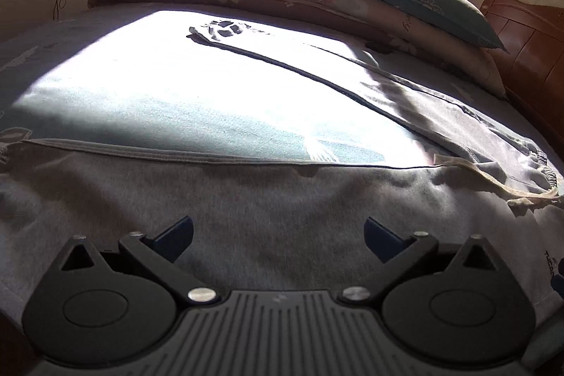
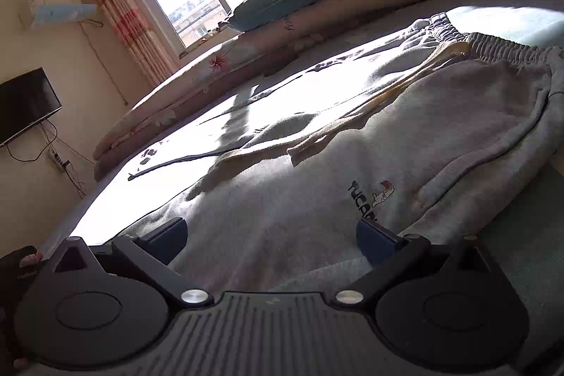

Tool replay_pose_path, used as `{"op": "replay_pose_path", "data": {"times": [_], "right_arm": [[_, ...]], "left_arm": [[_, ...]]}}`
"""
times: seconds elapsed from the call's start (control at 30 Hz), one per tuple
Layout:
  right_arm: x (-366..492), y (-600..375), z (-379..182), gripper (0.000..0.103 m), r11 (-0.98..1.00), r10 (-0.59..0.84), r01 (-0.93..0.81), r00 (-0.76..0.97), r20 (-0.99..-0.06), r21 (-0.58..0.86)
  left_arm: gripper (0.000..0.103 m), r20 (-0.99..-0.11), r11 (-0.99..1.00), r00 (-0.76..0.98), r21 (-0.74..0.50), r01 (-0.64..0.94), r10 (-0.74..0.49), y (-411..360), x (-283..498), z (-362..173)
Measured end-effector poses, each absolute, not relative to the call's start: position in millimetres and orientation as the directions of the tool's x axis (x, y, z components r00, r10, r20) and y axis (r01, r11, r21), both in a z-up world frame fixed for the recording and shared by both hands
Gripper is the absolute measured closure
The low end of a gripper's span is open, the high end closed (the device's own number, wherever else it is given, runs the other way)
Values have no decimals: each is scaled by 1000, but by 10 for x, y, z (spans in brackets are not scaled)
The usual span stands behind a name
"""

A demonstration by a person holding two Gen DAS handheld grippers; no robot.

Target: Fold clothes

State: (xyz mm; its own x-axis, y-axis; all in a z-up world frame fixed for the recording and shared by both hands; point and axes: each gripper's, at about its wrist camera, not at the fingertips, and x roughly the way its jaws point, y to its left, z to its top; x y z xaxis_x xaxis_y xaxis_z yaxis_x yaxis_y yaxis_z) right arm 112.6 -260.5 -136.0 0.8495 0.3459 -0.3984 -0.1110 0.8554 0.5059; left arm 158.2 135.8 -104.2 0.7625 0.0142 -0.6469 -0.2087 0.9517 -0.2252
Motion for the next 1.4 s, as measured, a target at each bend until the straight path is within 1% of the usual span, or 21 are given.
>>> {"op": "replay_pose_path", "data": {"times": [0.1,0.17,0.23,0.3,0.37,0.4,0.57,0.7,0.77,0.8,0.87,0.97,1.1,1.17,1.3,1.4], "right_arm": [[1127,-2588,-1356,0,862,340,-110,850,-403,495],[1130,-2580,-1352,0,864,335,-106,850,-406,491],[1133,-2580,-1349,0,865,334,-103,850,-408,492],[1136,-2586,-1348,0,863,335,-102,849,-408,496],[1140,-2592,-1348,0,860,337,-101,849,-408,501],[1139,-2593,-1347,0,859,338,-100,848,-408,502],[1127,-2593,-1346,0,856,340,-100,848,-407,506],[1123,-2604,-1345,0,851,343,-98,847,-405,516],[1120,-2606,-1346,0,852,345,-101,847,-405,514],[1119,-2607,-1347,0,852,346,-102,847,-405,513],[1118,-2595,-1348,0,855,342,-101,848,-405,509],[1119,-2569,-1346,0,863,333,-100,849,-410,495],[1112,-2532,-1347,0,880,324,-109,849,-417,463],[1108,-2524,-1349,0,885,323,-114,849,-419,452],[1105,-2548,-1351,0,878,332,-118,848,-413,463],[1104,-2589,-1359,0,863,344,-118,849,-401,490]], "left_arm": [[1,-710,918,701,-319,-234,-68,1761,1725,-1085],[1,-724,903,679,-365,-227,-122,1934,1734,-1132],[1,-726,896,682,-359,-263,-91,2026,1632,-1095],[1,-756,892,653,-320,-318,-38,2124,1555,-1106],[1,-776,878,630,-316,-359,-22,2300,1461,-1123],[1,-774,866,633,-331,-376,-21,2384,1409,-1092],[1,-754,804,654,-350,-480,62,2735,1208,-945],[1,-823,769,543,-236,-594,166,2888,1177,-1053],[1,-817,746,531,-208,-633,223,2884,1122,-1032],[1,-809,740,543,-221,-636,225,2853,1121,-994],[1,-781,760,592,-258,-597,200,2726,1169,-859],[1,-746,827,653,-282,-487,130,2373,1373,-673],[1,-728,897,685,-287,-335,23,1776,1673,-596],[1,-726,912,687,-296,-283,-22,1512,1783,-641],[1,-750,926,659,-285,-248,-55,1122,1956,-820],[1,-754,947,656,-234,-219,-35,924,2005,-917]]}}
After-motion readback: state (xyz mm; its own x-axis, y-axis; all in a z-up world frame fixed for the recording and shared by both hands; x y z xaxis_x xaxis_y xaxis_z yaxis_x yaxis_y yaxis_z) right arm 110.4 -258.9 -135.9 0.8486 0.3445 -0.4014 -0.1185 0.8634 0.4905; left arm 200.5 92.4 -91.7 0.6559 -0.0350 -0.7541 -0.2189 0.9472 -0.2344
